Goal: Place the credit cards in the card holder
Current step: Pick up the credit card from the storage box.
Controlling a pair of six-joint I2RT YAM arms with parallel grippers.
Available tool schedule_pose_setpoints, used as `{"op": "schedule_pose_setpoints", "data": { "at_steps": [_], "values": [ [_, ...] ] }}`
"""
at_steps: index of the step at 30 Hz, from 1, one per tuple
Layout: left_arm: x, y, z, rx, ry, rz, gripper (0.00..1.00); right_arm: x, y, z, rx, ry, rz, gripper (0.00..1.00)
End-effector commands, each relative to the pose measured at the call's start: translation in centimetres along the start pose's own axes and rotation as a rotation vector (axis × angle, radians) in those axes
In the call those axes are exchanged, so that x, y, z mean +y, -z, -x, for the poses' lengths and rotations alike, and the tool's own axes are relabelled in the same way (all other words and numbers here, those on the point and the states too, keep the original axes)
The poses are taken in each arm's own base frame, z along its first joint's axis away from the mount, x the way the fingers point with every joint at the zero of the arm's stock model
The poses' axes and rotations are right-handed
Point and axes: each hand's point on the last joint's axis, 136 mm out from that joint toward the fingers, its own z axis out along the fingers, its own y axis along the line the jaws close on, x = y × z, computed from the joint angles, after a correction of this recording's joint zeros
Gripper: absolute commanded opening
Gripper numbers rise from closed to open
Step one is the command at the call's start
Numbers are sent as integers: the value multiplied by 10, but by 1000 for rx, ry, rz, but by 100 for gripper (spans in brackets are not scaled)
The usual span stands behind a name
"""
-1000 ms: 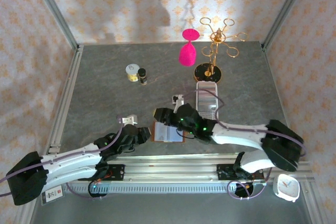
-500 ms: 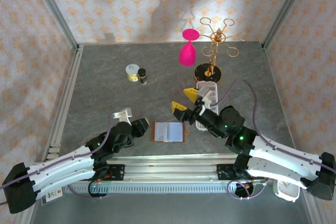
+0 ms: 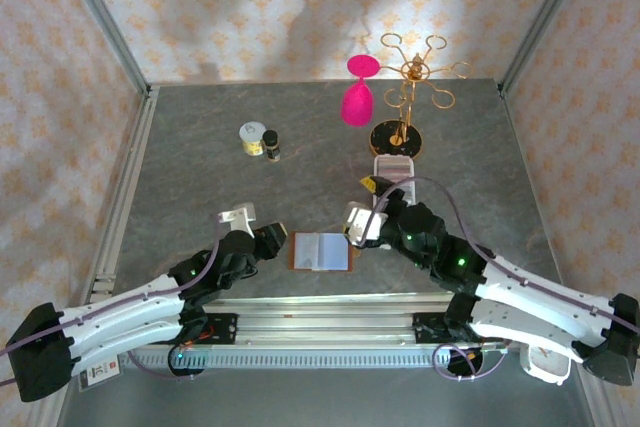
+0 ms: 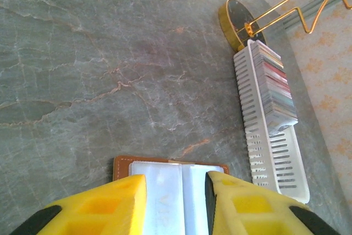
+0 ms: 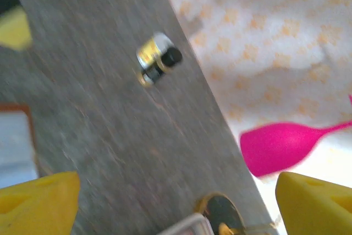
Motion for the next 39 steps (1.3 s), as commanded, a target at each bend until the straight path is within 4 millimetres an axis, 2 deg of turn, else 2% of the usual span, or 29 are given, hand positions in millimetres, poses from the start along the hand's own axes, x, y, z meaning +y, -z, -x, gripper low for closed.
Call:
{"op": "schedule_pose_setpoints", "data": {
  "at_steps": [1, 4, 7, 13, 25, 28, 39],
  "values": [
    [-16, 2, 17, -63, -26, -34, 35, -30, 10, -39, 195, 106, -106, 91],
    [-13, 2, 15, -66, -30, -29, 35, -49, 14, -68, 323, 134, -174, 92],
    [-12, 1, 13, -58, -26, -33, 36, -53, 16, -95, 427, 174, -188, 93],
    [-12, 2, 13, -52, -33, -25, 37, -59, 11, -127, 535, 192, -178, 93],
    [-4, 14, 15, -61, -11, -20, 38, -56, -11, -147, 591, 262, -77, 93],
    [-3, 18, 17, -70, -4, -29, 37, -49, -20, -146, 573, 262, -36, 93],
    [3, 23, 14, -64, 31, -37, 38, -18, -49, -165, 547, 270, 140, 92]
  ]
}}
